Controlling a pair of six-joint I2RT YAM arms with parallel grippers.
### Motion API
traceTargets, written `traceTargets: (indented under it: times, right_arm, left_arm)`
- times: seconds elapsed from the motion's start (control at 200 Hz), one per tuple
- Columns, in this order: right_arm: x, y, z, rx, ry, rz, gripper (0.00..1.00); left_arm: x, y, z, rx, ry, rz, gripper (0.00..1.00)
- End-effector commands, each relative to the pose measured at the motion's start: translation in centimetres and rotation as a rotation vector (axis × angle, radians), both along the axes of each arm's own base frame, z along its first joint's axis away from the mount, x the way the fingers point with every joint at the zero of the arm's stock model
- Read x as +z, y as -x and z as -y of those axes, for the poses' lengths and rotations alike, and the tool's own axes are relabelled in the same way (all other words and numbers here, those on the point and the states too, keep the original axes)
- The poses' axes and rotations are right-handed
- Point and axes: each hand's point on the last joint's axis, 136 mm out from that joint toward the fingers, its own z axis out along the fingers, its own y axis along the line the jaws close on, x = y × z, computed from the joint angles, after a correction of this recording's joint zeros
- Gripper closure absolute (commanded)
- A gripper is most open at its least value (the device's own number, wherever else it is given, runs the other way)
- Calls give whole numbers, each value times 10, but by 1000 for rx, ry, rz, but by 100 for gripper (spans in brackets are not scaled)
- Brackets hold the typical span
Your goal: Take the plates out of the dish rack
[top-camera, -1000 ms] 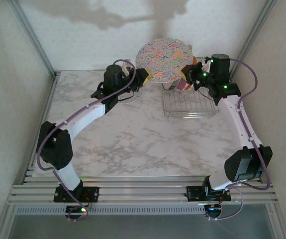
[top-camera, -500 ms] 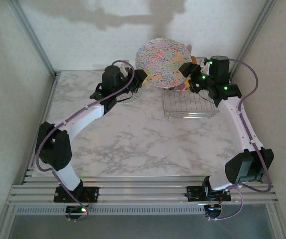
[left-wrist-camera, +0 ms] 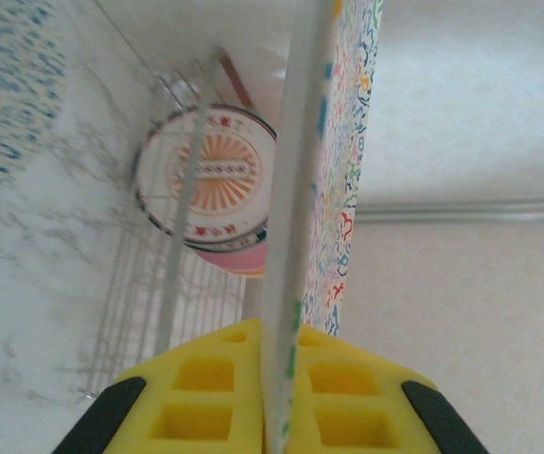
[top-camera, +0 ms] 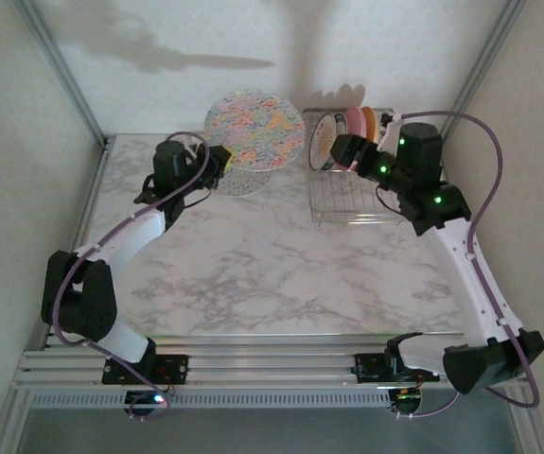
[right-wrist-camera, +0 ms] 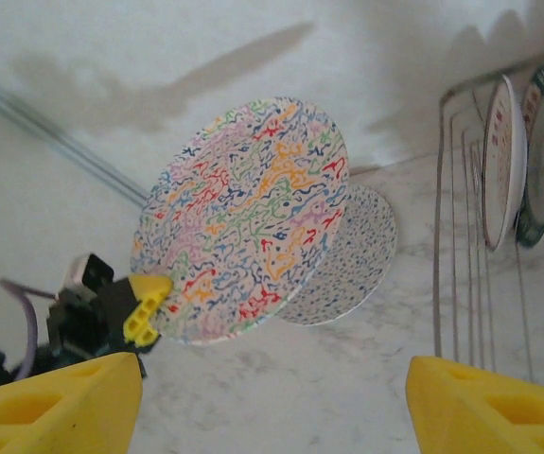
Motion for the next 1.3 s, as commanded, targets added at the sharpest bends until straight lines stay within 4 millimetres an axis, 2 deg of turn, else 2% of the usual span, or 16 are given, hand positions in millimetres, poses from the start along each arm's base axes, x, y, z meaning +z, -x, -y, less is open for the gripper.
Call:
traceTargets:
  times: [0.0,0.11,0.25,0.415,0.571,0.916,1.291]
  right_arm:
    - [3,6,1,12,172,174,25]
    - [-1,15,-9,50,213,221,24]
    - [-9,17,-13,62,223,211,24]
    - [-15,17,-22,100,206,204,23]
    - [-17,15,-28,126,184,189,23]
    - [-22,10,-37,152,172,168,24]
    - [-23,6,-43,171,159,165,23]
  left_arm:
    - [18,-1,-23,68,37,92,100]
    - [-11,-3,-43,134,27,51,100]
    - [-50,-8,-58,185,-2,-11,100]
    - [-87,-16,-61,199,-9,-63,100]
    - [-110,-27,-60,199,-10,-95,100]
    - [-140,-51,-60,188,-18,-138,100]
    - [-153,-71,-59,157,-17,-154,100]
